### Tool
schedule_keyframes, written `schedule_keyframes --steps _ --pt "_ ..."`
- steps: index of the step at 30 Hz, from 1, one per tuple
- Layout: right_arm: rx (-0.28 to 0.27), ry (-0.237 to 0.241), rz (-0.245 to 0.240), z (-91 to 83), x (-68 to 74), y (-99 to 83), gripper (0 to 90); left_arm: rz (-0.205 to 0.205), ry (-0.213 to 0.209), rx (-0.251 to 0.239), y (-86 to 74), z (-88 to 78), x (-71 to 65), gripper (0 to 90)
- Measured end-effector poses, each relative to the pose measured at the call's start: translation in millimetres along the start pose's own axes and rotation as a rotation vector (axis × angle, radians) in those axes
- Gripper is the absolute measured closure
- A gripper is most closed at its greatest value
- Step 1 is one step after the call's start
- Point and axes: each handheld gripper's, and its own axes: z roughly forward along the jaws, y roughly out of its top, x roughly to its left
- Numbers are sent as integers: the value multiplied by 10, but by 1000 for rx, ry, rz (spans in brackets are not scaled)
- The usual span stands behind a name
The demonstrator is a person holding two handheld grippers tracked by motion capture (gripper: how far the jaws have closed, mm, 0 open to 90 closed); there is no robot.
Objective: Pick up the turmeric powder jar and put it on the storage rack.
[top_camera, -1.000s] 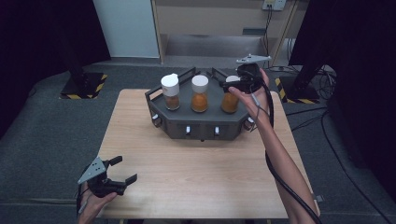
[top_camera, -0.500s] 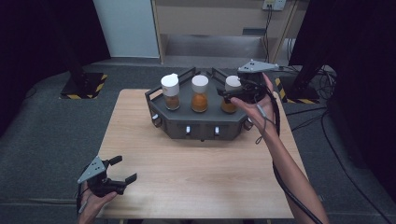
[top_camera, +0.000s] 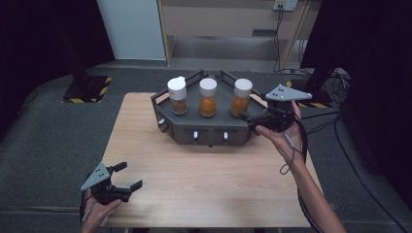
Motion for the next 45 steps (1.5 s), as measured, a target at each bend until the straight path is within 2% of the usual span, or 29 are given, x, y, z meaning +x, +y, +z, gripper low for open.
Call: schedule_keyframes --steps 11,15,23,27,29,45 --pt "1 -12 16 -251 161 -440 26 -5 1 -7 -10 -20 3 0" --pt "1 -15 38 -337 188 -611 24 -5 3 -12 -13 -27 0 0" --pt "0 -55 86 -506 295 -1024 20 -4 7 -13 -13 -36 -4 0" --pt "-10 -80 90 -584 349 -1230 20 -4 8 -13 -12 -39 -7 0" --pt "-18 -77 101 -623 350 -1318 19 -3 9 -13 -11 -38 -9 0" --pt "-3 -105 149 -723 409 -1752 20 -4 10 -13 -12 -40 -9 0"
